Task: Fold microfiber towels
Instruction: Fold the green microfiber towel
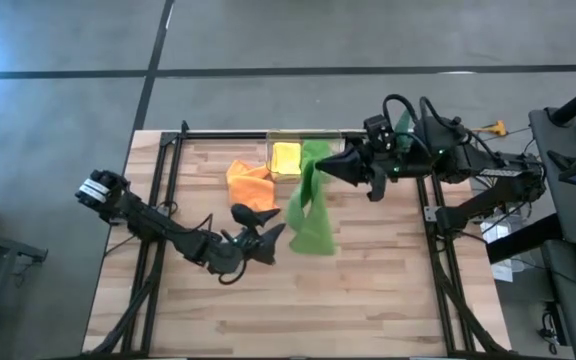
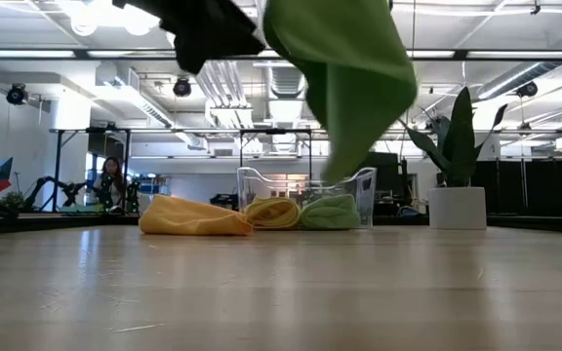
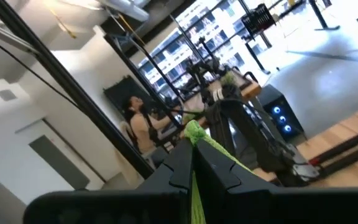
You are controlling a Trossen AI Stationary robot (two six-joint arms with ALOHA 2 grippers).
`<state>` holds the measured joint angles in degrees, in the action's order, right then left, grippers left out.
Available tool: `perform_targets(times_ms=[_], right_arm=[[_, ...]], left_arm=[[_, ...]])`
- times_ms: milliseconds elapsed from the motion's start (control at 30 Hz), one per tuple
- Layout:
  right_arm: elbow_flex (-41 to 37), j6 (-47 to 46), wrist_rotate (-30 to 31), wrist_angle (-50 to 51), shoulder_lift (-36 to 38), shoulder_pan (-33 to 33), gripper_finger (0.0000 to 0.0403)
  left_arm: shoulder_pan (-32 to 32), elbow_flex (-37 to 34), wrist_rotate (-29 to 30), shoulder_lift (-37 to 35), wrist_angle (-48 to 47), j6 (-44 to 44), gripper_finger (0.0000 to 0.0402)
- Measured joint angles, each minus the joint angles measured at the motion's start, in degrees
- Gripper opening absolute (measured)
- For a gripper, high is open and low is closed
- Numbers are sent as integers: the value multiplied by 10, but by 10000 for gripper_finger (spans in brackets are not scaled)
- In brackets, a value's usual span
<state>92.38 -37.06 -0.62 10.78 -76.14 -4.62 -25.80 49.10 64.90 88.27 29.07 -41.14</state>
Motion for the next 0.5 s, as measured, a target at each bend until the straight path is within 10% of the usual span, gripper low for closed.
perform_targets(times_ms=[500], right_arm=[[0, -4, 4, -8, 0, 2, 8]], left_arm=[[1, 54, -13, 0, 56, -81, 219]])
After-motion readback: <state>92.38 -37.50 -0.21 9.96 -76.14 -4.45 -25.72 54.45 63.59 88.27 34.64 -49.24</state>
